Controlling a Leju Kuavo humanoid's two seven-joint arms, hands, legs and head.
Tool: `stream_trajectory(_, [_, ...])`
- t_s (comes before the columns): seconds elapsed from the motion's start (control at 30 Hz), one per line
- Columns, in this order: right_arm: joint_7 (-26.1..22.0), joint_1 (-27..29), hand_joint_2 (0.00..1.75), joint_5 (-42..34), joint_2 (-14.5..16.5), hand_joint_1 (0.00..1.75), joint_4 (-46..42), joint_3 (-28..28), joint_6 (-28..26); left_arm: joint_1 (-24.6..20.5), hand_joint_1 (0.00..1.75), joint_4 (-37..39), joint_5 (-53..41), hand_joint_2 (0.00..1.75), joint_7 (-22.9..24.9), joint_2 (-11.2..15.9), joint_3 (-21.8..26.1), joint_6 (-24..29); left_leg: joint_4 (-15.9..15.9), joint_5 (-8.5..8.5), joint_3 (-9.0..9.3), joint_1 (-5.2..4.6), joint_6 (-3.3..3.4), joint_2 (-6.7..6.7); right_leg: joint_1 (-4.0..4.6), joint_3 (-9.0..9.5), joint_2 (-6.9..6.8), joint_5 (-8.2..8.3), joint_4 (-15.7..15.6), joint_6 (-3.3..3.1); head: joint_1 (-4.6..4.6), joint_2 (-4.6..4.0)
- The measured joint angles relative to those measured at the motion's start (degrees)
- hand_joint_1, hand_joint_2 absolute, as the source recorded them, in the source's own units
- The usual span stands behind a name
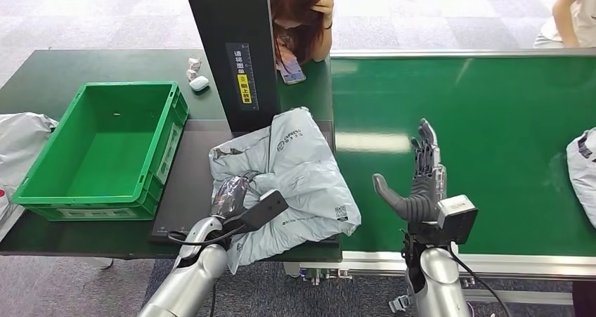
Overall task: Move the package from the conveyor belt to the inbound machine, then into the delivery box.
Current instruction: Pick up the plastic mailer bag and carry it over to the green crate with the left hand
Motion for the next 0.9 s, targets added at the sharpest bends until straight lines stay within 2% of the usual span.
stream_trajectory(0.13, [0.1,0.5,1.75,0.0,0.1,0.00,-0.7,-0.7,0.0,0.2,1.75,0.0,1.5,1.75,-2.4,0.0,0.3,1.4,0.0,-0.06,0.00,0.00,0.01,0.00,0.00,0.00,0.00,-0.01,0.0,0.00,0.01,0.00])
stream_trajectory(0.3, [0.2,1.2,1.75,0.0,0.2,0.00,-1.8,-1.7,0.1,1.4,1.75,-1.2,3.4,1.75,-6.9,0.1,1.2,6.4,0.0,-0.14,-0.03,0.00,0.00,0.02,0.00,-0.07,0.02,-0.05,0.0,-0.01,0.00,0.00])
stream_trajectory(0.5, [0.3,1.5,1.75,0.0,0.2,0.00,-2.5,-2.1,0.1,1.9,1.75,-2.0,3.7,1.75,-7.8,0.2,1.6,7.4,0.0,-0.20,-0.04,0.01,-0.04,0.02,0.00,-0.09,0.03,-0.10,0.0,-0.01,0.00,0.00])
stream_trajectory(0.6, [0.3,1.6,1.75,-0.1,0.2,0.00,-2.7,-2.3,0.1,2.5,1.75,-3.0,5.0,1.75,-9.7,0.2,1.7,10.1,0.0,-0.23,-0.06,0.00,-0.05,0.04,0.00,-0.11,0.05,-0.12,0.0,-0.02,0.01,0.00])
stream_trajectory(0.7, [0.6,1.8,1.75,-0.5,0.2,0.00,-3.1,-2.5,0.1,3.9,1.75,-5.9,7.6,1.75,-14.8,0.4,2.3,17.0,0.0,-0.24,-0.10,0.00,-0.06,0.06,0.00,-0.17,0.08,-0.13,0.0,-0.04,0.00,0.00])
stream_trajectory(0.8, [1.0,1.9,1.75,-1.4,0.2,0.00,-3.3,-2.5,-0.1,6.1,1.75,-12.4,8.8,1.75,-24.3,-0.1,4.8,25.2,0.0,-0.27,-0.15,0.01,-0.06,0.07,0.00,-0.23,0.09,-0.16,0.0,-0.06,0.00,0.00])
stream_trajectory(0.83, [1.1,1.9,1.75,-1.6,0.2,0.00,-3.3,-2.5,-0.1,6.8,1.75,-15.0,9.1,1.75,-26.9,-0.4,5.9,26.5,0.0,-0.28,-0.15,0.00,-0.05,0.06,0.00,-0.23,0.08,-0.19,0.0,-0.05,0.00,0.00])
stream_trajectory(0.9, [1.3,1.9,1.75,-1.8,0.2,0.00,-3.3,-2.5,-0.2,7.6,1.75,-19.1,9.6,1.75,-29.0,-1.1,7.7,27.5,0.0,-0.31,-0.16,0.00,-0.04,0.05,0.00,-0.21,0.06,-0.25,0.0,-0.04,0.00,0.00])
